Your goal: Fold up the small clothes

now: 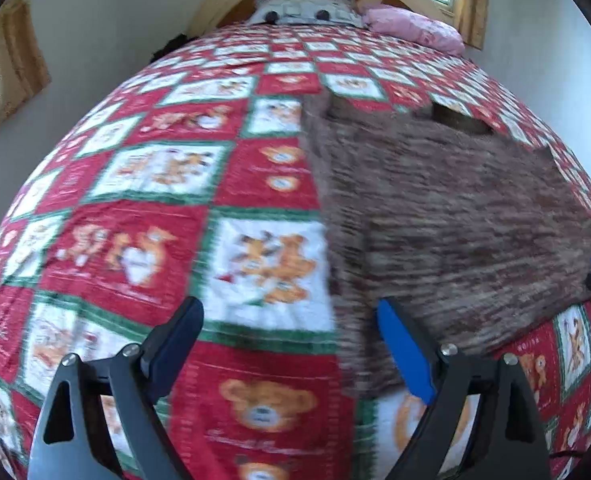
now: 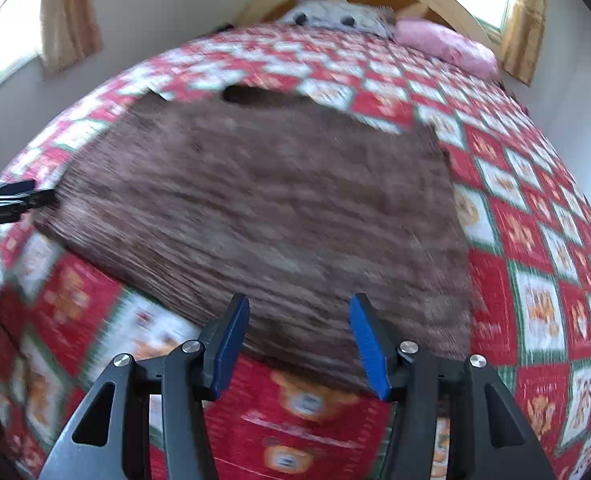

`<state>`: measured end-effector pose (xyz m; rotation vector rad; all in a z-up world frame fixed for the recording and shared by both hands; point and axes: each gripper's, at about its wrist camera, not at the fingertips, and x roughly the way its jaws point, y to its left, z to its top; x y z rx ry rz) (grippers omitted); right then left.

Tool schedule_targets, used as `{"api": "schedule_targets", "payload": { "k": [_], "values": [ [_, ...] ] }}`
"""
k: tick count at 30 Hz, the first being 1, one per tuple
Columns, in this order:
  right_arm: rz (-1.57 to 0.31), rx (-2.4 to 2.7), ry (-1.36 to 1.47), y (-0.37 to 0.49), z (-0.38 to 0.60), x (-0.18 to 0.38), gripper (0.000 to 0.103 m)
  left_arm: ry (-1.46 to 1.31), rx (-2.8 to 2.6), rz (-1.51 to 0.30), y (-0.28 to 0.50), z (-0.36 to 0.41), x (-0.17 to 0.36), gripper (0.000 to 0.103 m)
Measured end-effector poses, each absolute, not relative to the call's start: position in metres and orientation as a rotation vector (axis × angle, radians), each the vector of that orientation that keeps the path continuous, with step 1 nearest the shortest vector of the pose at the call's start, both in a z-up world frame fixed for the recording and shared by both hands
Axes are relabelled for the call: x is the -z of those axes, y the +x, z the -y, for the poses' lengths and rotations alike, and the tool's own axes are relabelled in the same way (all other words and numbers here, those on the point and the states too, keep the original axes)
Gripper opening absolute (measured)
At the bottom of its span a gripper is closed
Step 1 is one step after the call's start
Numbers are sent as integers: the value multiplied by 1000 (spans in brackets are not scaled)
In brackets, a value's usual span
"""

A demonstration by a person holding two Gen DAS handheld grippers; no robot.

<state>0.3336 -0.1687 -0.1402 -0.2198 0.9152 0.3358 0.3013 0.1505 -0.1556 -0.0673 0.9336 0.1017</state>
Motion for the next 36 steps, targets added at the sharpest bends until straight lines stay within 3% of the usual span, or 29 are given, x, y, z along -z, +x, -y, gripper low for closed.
{"api": "schedule_targets", "payload": {
  "k": [5,18,21,26,28,29,30,36],
  "values": [
    [-843,-474,-298,327,108,125,54,-97,-143,-914,298,-173,147,91],
    [-729,-709,-608,280,-39,155,54,-145,-157,-881,296,-218,142,91],
    [-716,-724,-634,275,-57,160,46,-147,-174,-882,299,-230,138,91],
    [-682,-731,-662,275,-81,163,45,-188,-124,-847,303,-246,128,91],
    [-670,-726,-667,277,-89,162,36,-200,-109,-833,307,-250,126,91],
    [-670,-724,-663,279,-91,161,20,-197,-108,-830,310,-251,126,91],
    [-679,-730,-646,281,-91,160,10,-193,-101,-831,315,-251,126,91],
    [-716,-755,-564,284,-82,162,5,-184,-2,-833,352,-230,127,91]
  ]
}}
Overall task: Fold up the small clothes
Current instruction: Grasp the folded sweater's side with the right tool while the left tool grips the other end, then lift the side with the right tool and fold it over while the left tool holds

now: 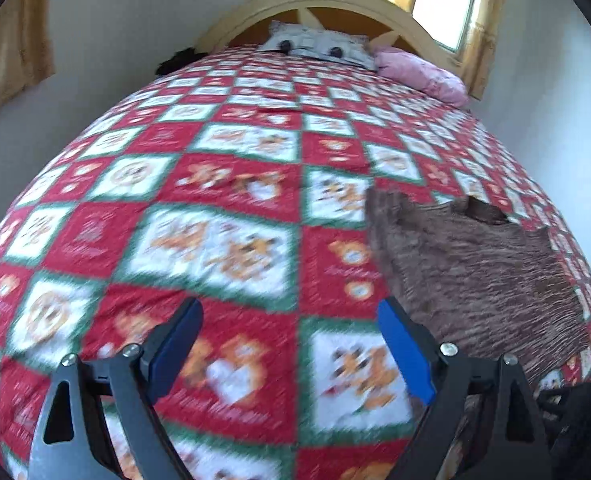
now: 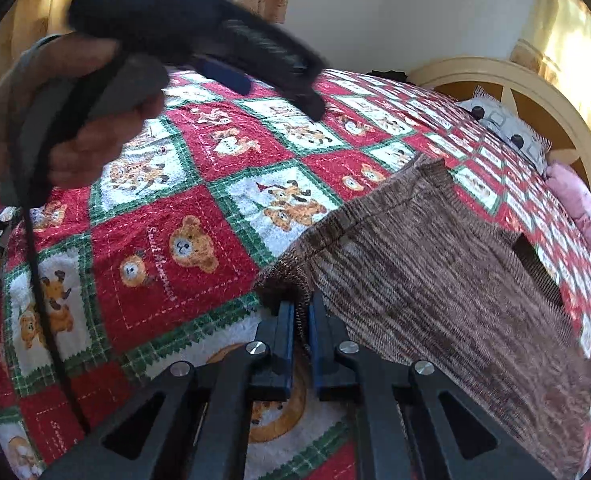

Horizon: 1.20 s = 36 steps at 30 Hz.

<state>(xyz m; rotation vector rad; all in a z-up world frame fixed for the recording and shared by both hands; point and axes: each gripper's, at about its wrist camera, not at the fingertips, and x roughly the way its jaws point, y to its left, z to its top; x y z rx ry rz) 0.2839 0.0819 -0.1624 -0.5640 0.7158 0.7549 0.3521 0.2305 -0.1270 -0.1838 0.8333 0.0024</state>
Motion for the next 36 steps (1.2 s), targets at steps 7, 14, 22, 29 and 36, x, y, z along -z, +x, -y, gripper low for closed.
{"api": "schedule_targets", "payload": {
  "k": [7,14,22,29,36],
  "values": [
    [-701,-765,-554,277,-74,160,4,-183,70,-874,403,-196,136,91],
    [-721,-780,-531,285,-73,163,4,-165,85,-896,440,-178,152,87],
    [-726,-785,-523,291,-72,164,4,-170,133,-916,454,-168,163,56],
    [-717,-779,-527,291,-71,165,4,-110,153,-906,453,-154,160,19],
    [-718,-776,-523,286,-71,163,4,-76,130,-901,455,-150,160,18]
  ]
}}
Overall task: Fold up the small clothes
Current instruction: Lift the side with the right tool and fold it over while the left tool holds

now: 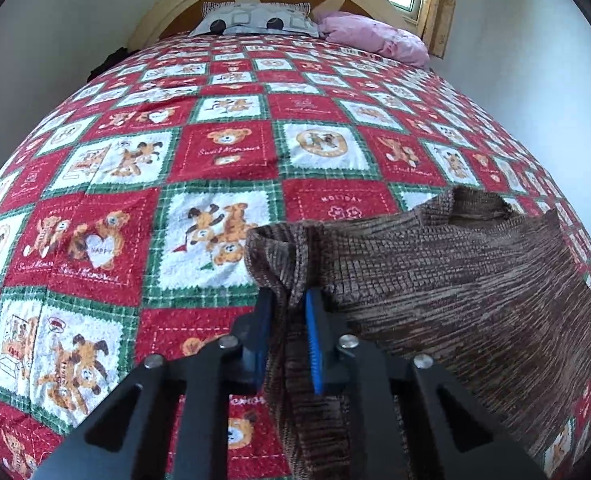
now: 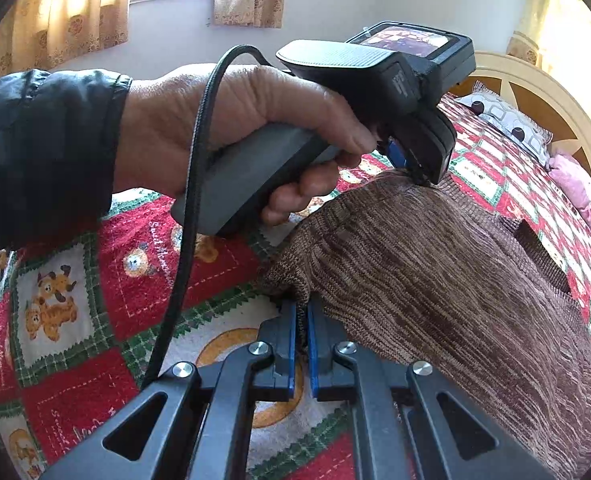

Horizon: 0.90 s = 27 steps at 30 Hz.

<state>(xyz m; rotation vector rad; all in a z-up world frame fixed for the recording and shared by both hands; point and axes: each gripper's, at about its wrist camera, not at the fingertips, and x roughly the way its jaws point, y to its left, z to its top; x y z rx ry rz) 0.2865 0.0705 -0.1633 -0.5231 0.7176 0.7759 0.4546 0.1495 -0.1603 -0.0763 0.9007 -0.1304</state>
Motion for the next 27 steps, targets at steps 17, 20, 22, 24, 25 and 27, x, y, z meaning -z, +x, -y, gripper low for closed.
{"api": "schedule_targets", "payload": {
  "k": [17,20,22,24,25,27],
  "values": [
    [-738,-787,-425,296,-52,156,4,-40,110,-902,457,-143,153,11],
    [-724,-776,-408,297,-44,151,4,-97,124,-880,454,-148,142,10],
    [-711,-758,-392,300,-33,146,4,-132,136,-868,454,-150,134,10],
    [-703,-739,-372,303,-21,140,4,-158,152,-851,452,-149,124,10],
    [-699,-727,-360,305,-15,137,4,-165,156,-846,452,-147,121,10],
    [-696,-714,-334,310,-4,132,4,-185,168,-835,452,-143,112,9]
  ]
}}
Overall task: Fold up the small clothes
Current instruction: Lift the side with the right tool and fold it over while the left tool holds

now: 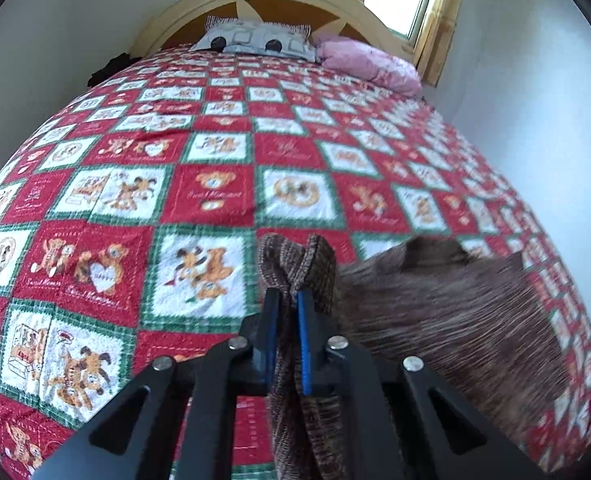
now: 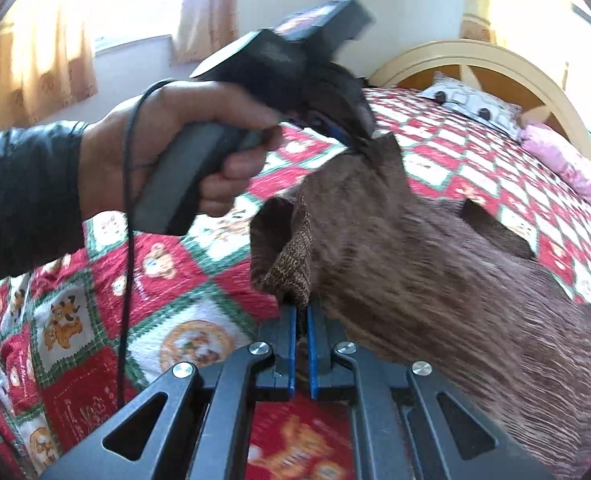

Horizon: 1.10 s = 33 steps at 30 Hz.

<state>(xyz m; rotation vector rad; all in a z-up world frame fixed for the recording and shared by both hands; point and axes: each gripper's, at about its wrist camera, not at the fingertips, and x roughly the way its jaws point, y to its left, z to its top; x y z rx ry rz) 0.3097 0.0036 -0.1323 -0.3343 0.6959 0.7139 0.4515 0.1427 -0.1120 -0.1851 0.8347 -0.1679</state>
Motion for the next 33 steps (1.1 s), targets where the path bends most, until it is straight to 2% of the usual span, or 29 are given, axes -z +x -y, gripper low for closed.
{"api": "schedule_targets", "payload": {
  "k": [18,29,33],
  "values": [
    [-645,-549,-126,302,135,98,4,-220,327,-756,464,-27,51,9],
    [-685,-438,-20,293,213,107,4,-136,441,-790,480,76,58,9],
    [-753,-399,56,295,244,124,4,-106,464,-829,485,106,73,9]
  ]
}}
